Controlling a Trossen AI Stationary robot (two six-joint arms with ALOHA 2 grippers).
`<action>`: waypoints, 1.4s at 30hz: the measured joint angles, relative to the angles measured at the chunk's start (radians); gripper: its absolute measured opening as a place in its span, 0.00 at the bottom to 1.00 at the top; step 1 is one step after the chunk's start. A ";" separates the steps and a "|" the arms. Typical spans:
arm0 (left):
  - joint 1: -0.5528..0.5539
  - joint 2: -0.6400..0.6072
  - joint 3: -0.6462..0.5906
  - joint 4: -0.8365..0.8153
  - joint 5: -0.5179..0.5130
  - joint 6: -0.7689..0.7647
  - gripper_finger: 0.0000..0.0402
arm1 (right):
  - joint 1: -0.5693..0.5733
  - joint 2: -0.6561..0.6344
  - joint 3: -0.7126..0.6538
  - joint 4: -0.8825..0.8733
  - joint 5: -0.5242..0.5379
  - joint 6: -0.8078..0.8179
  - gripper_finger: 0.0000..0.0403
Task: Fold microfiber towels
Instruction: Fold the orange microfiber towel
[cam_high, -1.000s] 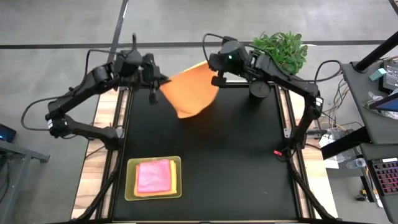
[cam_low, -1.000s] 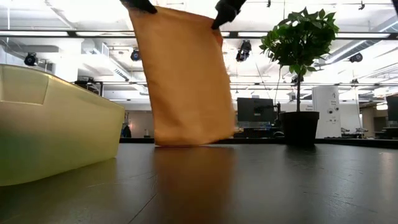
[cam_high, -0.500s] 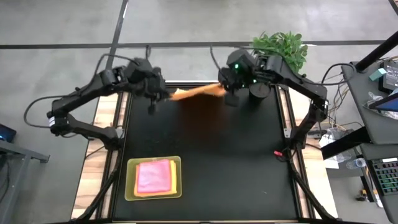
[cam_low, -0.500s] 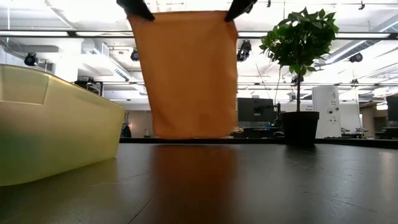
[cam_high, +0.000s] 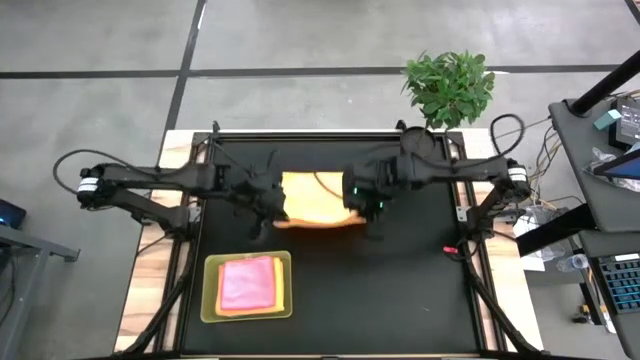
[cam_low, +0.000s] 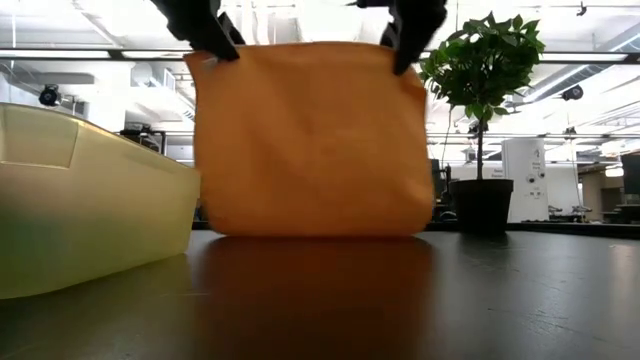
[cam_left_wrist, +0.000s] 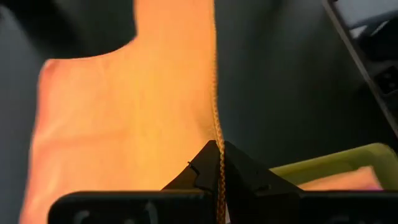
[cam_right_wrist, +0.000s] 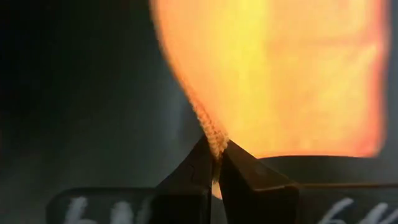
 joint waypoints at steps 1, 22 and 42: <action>-0.020 0.001 -0.021 0.028 0.000 -0.022 0.00 | 0.019 0.000 -0.031 0.015 -0.025 0.020 0.02; -0.300 0.055 -0.401 0.850 0.002 -0.332 0.00 | 0.339 0.000 -0.465 0.498 -0.179 0.216 0.02; -0.288 0.287 -0.341 0.749 0.110 -0.449 0.00 | 0.334 0.000 -0.598 0.560 -0.164 0.288 0.02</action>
